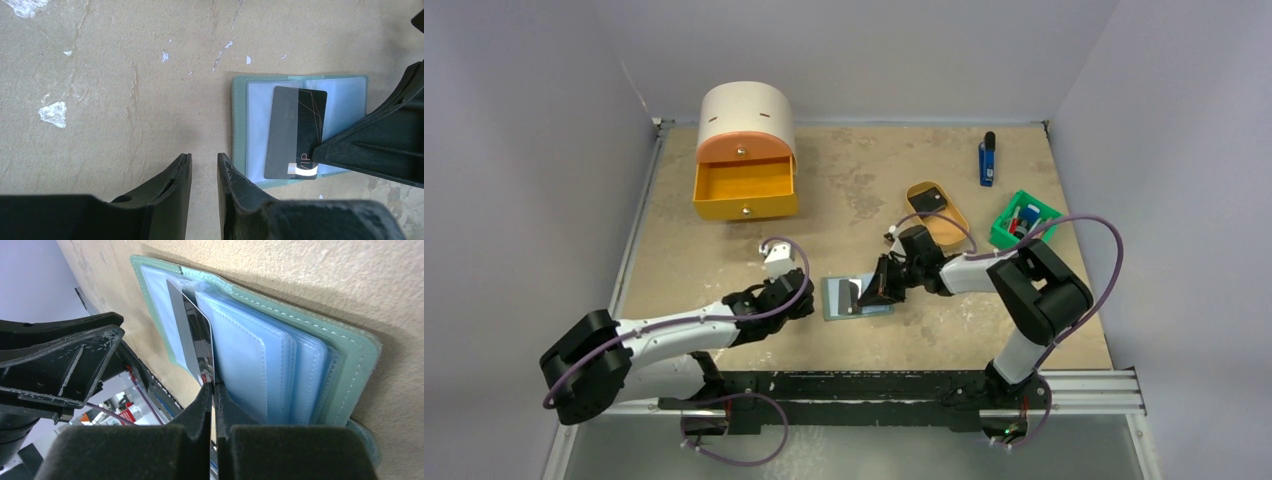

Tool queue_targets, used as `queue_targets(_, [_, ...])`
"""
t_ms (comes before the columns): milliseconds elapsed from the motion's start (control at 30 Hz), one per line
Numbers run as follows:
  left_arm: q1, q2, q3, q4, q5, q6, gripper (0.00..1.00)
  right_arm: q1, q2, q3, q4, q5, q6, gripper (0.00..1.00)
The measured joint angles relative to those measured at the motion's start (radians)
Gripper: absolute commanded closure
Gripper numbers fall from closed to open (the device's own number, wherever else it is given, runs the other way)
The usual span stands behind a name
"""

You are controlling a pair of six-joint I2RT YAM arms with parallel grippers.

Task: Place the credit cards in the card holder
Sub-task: Insert the credit card into the card holder.

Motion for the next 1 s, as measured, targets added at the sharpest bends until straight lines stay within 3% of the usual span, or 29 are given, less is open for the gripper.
queue_targets(367, [0.001, 0.186, 0.042, 0.097, 0.009, 0.011, 0.79, 0.015, 0.026, 0.08, -0.089, 0.003, -0.078, 1.0])
queue_targets(667, [0.001, 0.23, 0.057, 0.153, 0.007, 0.026, 0.8, 0.044, 0.067, 0.132, -0.128, 0.003, -0.112, 1.0])
queue_targets(1000, [0.002, 0.237, 0.06, 0.163, 0.008, 0.027, 0.8, 0.055, 0.023, 0.14, -0.2, 0.054, -0.116, 0.73])
